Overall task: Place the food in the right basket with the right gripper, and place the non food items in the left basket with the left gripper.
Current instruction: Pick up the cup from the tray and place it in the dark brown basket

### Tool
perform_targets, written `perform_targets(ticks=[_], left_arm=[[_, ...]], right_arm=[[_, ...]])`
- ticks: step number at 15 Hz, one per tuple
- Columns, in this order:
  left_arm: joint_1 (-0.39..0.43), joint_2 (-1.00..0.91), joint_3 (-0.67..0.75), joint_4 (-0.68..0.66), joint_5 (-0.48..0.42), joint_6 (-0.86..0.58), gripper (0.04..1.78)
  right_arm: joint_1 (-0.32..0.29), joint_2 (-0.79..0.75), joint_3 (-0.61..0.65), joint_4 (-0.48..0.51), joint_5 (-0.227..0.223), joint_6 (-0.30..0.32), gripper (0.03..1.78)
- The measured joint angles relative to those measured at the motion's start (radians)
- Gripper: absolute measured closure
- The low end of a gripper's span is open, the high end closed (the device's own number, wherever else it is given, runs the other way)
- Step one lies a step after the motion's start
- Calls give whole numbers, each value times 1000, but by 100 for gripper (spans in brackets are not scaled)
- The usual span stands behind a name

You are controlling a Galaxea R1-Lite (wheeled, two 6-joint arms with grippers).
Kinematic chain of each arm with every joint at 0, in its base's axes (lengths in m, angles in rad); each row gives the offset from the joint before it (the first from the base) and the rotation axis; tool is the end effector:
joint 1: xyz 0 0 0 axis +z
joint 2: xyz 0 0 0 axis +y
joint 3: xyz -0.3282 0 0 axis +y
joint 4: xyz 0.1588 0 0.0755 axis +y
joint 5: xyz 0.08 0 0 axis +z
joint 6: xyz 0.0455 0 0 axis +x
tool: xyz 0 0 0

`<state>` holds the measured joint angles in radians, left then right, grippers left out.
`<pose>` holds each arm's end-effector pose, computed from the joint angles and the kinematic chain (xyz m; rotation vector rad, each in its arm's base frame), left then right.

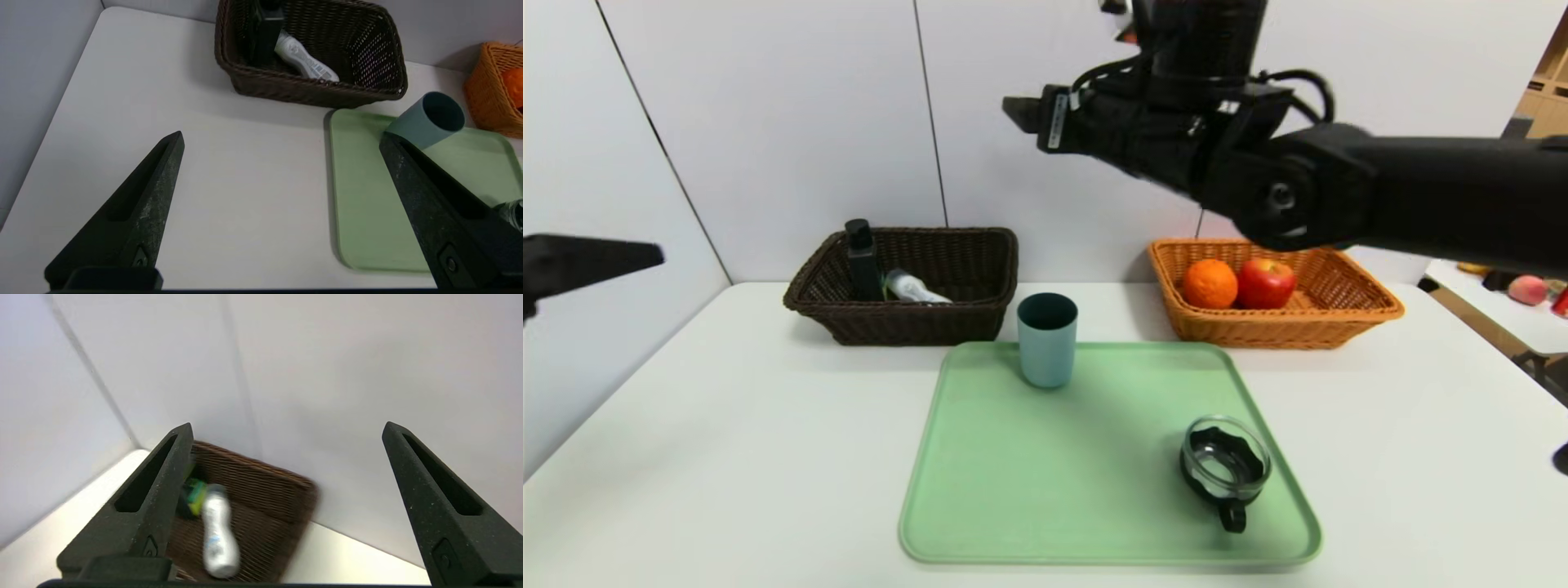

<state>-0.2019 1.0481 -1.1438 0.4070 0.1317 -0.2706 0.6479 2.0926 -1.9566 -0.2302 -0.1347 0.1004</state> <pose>0.1052 -0.0154 0.3364 -0.2167 0.3142 -0.0276 0.3670 0.2701 0.3496 0.1344 -0.0622 0.5170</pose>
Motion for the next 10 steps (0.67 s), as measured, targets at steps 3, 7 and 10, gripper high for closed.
perform_targets(ticks=[3,7,10], left_arm=[[-108,127,-49,-111,-7,36,13],[-245,238,174,-449,-5,28,13],[-335,331,431,-859,27,59,13]], right_arm=[[-72,-86,54,91,-82,-34,18],[-93,-204,217,87,-81,-15,15],[-99,-303,328,86,-80,-16,13]])
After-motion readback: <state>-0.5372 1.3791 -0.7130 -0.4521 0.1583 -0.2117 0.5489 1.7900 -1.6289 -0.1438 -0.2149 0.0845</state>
